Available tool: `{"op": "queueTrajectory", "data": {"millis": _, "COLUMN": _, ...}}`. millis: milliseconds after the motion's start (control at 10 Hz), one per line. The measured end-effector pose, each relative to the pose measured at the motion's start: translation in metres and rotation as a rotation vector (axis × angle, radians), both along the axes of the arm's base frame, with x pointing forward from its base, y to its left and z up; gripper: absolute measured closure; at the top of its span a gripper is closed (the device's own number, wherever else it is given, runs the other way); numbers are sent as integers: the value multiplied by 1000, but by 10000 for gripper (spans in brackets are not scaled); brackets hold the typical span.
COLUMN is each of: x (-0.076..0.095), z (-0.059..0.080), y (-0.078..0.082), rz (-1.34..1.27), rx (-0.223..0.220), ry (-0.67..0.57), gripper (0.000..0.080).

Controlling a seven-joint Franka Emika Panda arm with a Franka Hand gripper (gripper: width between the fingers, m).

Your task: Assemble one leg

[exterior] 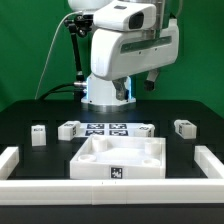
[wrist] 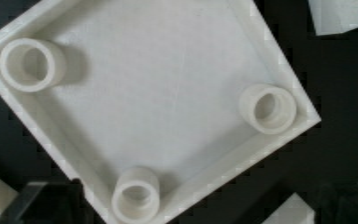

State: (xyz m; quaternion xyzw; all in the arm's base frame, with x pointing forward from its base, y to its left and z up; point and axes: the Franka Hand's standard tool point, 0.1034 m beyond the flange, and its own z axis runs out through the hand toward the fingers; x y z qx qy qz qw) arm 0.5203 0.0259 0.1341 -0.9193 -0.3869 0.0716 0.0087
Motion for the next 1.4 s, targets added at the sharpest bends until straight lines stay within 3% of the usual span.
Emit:
{"op": "queueTrajectory", "data": {"millis": 700, "x": 0, "z": 0, "y": 0, "rz": 1, "rx": 0, "ry": 0, "gripper": 150}}
{"op": "queueTrajectory", "data": {"millis": 1000, "x": -16, "z": -24, "y": -6, "rz": 91, "rx": 29, "ry": -46, "gripper": 150}}
{"op": "queueTrajectory", "data": {"millis": 1400, "x": -24, "z": -55, "y": -18, "rz": 298, "rx": 61, "ry": -155, "gripper": 150}}
